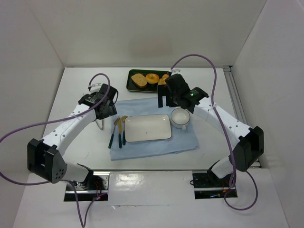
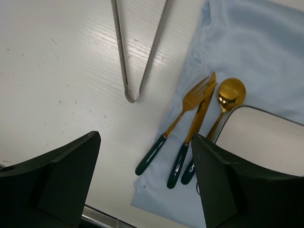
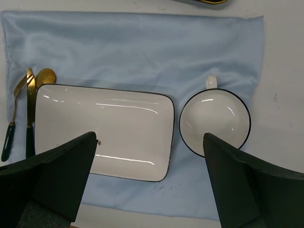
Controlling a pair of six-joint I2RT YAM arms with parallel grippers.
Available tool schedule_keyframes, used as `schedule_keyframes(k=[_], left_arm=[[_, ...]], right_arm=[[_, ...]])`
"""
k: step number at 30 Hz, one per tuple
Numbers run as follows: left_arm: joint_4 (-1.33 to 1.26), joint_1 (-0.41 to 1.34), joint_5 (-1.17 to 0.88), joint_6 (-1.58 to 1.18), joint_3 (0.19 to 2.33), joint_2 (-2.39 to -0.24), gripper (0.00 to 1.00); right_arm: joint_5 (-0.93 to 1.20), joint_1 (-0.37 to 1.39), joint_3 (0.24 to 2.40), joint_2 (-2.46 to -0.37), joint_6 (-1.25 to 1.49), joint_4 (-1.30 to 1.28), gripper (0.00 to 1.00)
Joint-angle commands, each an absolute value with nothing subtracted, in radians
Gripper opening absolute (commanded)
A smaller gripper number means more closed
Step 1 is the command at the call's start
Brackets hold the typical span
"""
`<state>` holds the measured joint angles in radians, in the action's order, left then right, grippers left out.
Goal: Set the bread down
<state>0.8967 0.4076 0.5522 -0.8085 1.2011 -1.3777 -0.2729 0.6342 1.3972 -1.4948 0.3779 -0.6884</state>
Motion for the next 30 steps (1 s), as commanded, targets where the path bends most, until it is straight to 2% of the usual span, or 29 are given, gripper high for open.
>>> schedule_keyframes(k=[1, 11, 21, 30], left_arm=[[0.812, 0.332, 0.503, -0.758, 1.157, -1.353, 0.9], [0.655, 0.108, 0.324, -0.592, 1.058, -1.417, 0.9], [0.607, 0.06, 0.215, -0.518, 1.08, -1.603, 0.9], [0.588, 0.049, 0.224, -0.5, 1.107, -1.693, 0.9]], right_arm=[[-0.245, 0.62, 1.387, -1.46, 0.362, -0.634, 1.0], [-0.198, 0.583, 1.378, -1.431, 0.353, -0.624, 1.0], [-0.189, 0.565, 1.396, -1.431, 0.353, -0.634, 1.0], [-0.169, 0.537, 1.414, -1.422, 0.344, -0.634, 1.0]])
